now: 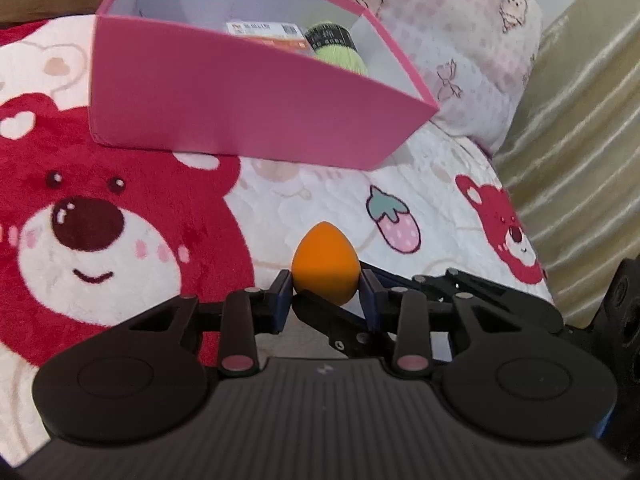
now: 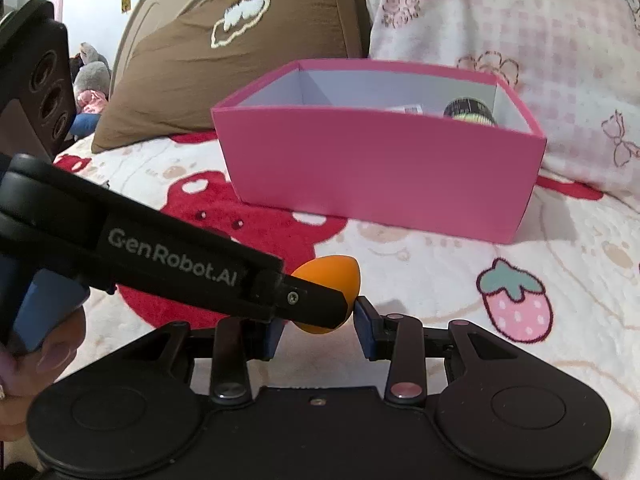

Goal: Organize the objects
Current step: 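Lift the orange sponge with the left gripper and carry it over the pink box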

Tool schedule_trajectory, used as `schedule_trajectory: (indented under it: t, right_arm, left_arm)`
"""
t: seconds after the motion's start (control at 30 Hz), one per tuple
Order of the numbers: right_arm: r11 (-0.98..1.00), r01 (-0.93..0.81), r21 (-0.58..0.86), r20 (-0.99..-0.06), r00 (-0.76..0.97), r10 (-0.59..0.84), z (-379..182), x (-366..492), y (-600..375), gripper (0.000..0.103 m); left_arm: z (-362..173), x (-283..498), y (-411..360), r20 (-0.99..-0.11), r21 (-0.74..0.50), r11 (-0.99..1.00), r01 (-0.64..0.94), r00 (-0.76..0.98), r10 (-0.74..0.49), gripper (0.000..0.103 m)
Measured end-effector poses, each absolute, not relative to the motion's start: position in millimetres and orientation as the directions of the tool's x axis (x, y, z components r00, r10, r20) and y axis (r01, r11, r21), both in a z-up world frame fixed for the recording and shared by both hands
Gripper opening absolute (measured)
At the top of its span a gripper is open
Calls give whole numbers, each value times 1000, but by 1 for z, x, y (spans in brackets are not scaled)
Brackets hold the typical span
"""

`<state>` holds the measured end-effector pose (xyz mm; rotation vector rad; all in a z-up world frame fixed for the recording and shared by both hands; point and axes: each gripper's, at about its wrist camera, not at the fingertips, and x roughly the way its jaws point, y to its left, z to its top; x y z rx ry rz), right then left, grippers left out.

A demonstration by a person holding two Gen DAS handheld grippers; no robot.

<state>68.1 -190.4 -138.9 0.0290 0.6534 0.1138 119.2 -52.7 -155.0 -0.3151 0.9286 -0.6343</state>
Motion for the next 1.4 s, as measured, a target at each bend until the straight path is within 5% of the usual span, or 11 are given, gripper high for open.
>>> schedule_trajectory:
  t: [0.87,1.4]
  right_arm:
    - [980,-195,48,-590,786,186,-18,121,-207,42]
    - [955,-291,-53,-624,756,196,18,219,-240,43]
  left_arm:
    - [-29,166,-53,-616,-494,791,362,497,-612,33]
    - [-12,273,-72,-587,-547,768,334,501,-636,35]
